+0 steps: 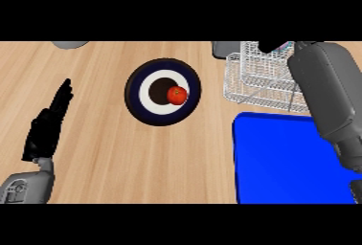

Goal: Pick the cupcake from the tray and place it in the tiered basket

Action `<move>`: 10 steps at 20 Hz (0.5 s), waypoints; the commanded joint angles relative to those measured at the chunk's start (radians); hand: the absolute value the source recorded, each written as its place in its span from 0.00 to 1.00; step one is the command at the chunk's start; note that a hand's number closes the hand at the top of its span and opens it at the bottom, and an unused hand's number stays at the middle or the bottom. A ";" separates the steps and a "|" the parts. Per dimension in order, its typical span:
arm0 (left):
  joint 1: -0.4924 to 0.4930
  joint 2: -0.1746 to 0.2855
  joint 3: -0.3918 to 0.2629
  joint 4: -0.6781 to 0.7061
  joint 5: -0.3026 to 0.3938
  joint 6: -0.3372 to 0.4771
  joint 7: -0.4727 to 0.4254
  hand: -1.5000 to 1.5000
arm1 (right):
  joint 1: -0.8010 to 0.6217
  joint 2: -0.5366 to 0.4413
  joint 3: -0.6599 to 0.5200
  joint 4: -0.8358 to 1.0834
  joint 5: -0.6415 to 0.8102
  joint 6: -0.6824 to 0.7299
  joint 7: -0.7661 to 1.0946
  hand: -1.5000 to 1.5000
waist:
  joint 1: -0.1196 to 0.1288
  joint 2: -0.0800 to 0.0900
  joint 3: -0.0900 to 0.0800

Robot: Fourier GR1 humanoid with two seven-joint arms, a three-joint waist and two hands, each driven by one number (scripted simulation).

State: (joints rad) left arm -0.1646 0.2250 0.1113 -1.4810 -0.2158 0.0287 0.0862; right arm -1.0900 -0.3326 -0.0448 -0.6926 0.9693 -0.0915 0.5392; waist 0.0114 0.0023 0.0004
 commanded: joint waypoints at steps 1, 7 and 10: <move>-0.023 0.003 0.006 0.006 -0.007 0.005 0.018 0.50 | 0.035 0.027 -0.066 0.035 -0.063 -0.011 0.010 0.00 | -0.002 0.001 0.000; 0.040 0.011 0.006 -0.038 0.012 -0.030 -0.020 0.50 | 0.093 -0.006 -0.133 0.010 -0.118 -0.137 -0.131 0.00 | 0.007 0.001 0.000; 0.003 0.008 0.011 0.001 -0.008 -0.008 -0.006 0.50 | 0.116 0.056 -0.122 -0.135 -0.130 -0.175 -0.064 0.00 | -0.012 -0.004 0.000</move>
State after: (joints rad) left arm -0.1519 0.2267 0.1194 -1.4728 -0.2193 0.0228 0.0629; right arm -1.0233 -0.3091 -0.1529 -0.7562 0.8616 -0.2114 0.4677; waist 0.0104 -0.0065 -0.0075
